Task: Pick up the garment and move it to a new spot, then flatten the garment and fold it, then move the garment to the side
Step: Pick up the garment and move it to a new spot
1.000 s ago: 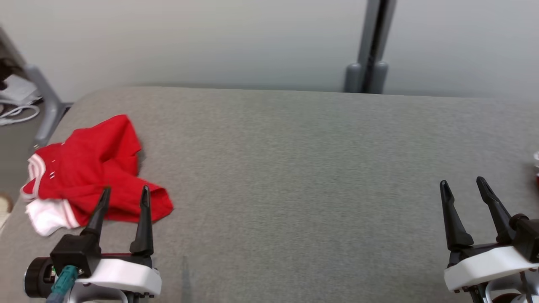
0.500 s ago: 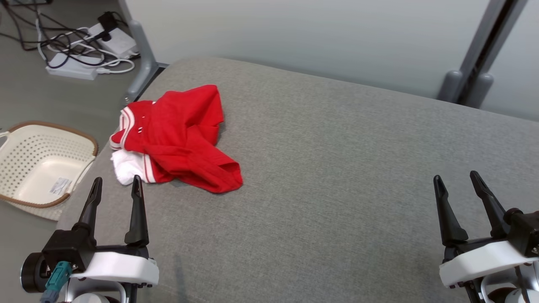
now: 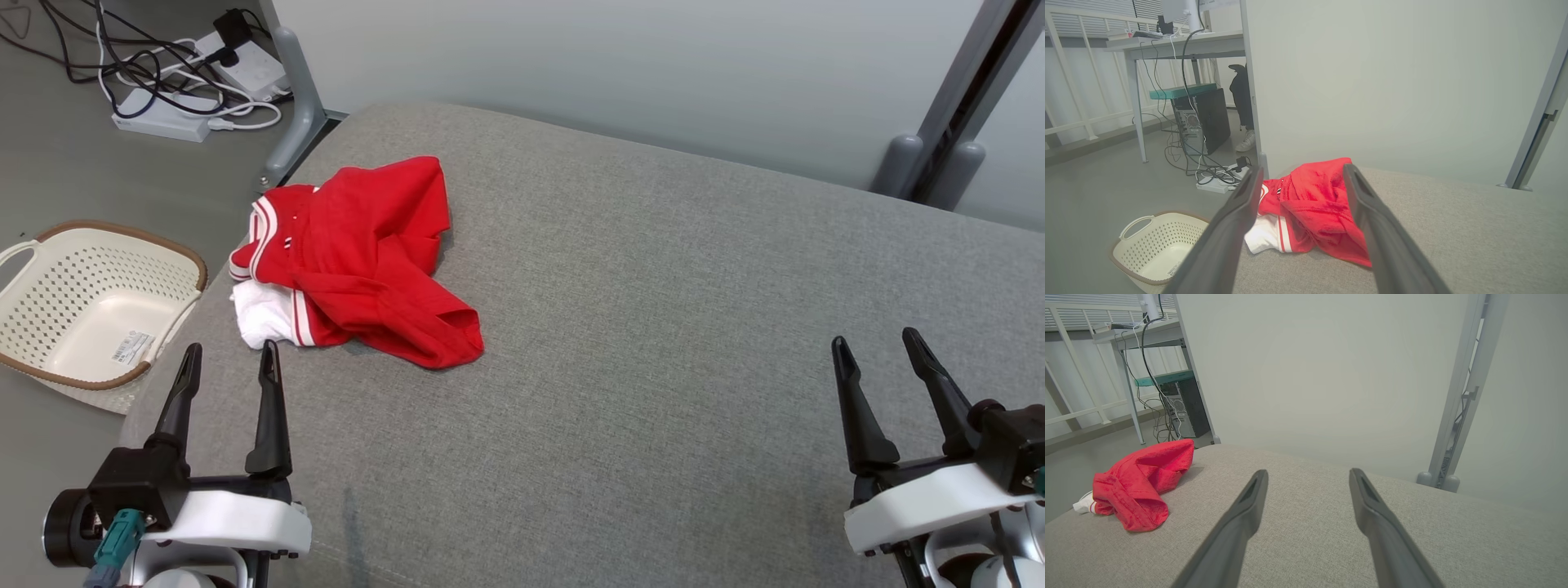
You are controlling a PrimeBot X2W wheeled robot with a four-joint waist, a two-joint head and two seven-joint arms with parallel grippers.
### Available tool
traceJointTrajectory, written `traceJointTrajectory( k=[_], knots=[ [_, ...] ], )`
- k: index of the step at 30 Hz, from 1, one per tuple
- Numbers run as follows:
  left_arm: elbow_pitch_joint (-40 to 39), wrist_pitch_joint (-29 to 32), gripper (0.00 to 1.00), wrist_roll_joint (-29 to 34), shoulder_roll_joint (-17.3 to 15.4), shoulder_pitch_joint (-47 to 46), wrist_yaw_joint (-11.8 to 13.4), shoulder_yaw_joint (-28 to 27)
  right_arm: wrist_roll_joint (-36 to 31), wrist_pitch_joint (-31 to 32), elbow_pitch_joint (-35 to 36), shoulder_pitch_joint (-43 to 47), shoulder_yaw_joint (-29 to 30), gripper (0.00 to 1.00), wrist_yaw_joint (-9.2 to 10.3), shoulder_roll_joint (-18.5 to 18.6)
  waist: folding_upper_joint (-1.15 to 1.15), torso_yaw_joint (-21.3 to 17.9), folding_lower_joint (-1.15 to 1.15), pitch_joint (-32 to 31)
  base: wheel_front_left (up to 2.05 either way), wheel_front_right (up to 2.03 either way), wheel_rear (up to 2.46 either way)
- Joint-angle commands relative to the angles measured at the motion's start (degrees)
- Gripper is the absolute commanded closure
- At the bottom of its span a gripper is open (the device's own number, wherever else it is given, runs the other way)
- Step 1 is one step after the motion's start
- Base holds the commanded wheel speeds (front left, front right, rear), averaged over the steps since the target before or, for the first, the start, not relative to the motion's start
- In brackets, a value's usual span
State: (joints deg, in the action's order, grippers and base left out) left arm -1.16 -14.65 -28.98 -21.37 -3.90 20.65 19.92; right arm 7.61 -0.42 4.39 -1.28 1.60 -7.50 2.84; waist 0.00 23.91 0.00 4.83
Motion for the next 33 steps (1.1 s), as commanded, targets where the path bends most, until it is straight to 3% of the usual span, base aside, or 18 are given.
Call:
traceJointTrajectory(
  k=[1, 7, 12, 22, 28, 33],
  knots=[
    [-0.02, -0.1, 0.0, 0.45, -0.48, -0.65, 0.21, -0.07, 0.33, 0.32, 0.04, -0.71, -0.05, 0.0, 0.02, 0.19, 0.0, -0.46, 0.0, 0.33, 0.0, 0.0, 0.0],
    [1.0, 0.29, 0.0, 0.35, -0.59, -4.28, -0.46, -0.31, -0.09, 0.96, 1.01, -1.5, -0.22, 0.0, 0.02, 0.19, 0.0, -1.94, 0.0, 2.2, 0.0, 0.0, 0.0],
    [7.72, 1.2, 0.0, -0.86, -0.47, -12.07, -2.82, -1.18, -1.0, 2.06, 2.45, -3.78, -1.2, 0.0, 0.02, 0.65, 0.0, -4.83, 0.0, 6.68, 0.0, 0.0, 0.0],
    [35.24, 3.81, 0.0, -6.31, 2.15, -25.58, -11.86, -1.24, -0.99, 1.96, 2.2, -7.77, -1.36, 0.0, 0.02, 1.23, 0.0, -10.98, 0.0, 14.96, 0.0, 0.0, 0.0],
    [49.55, 7.17, 0.0, -8.91, 3.83, -31.59, -17.5, -0.48, -0.57, 1.28, 1.83, -9.67, -1.65, 0.0, 0.02, 1.35, 0.0, -13.07, 0.0, 17.86, 0.0, 0.0, 0.0],
    [59.16, 10.18, 0.0, -10.48, 5.16, -34.94, -20.69, -0.18, -0.53, 0.77, 1.84, -10.66, -1.54, 0.0, 0.02, 1.17, 0.0, -14.01, 0.0, 18.69, 0.0, 0.0, 0.0]
  ],
)
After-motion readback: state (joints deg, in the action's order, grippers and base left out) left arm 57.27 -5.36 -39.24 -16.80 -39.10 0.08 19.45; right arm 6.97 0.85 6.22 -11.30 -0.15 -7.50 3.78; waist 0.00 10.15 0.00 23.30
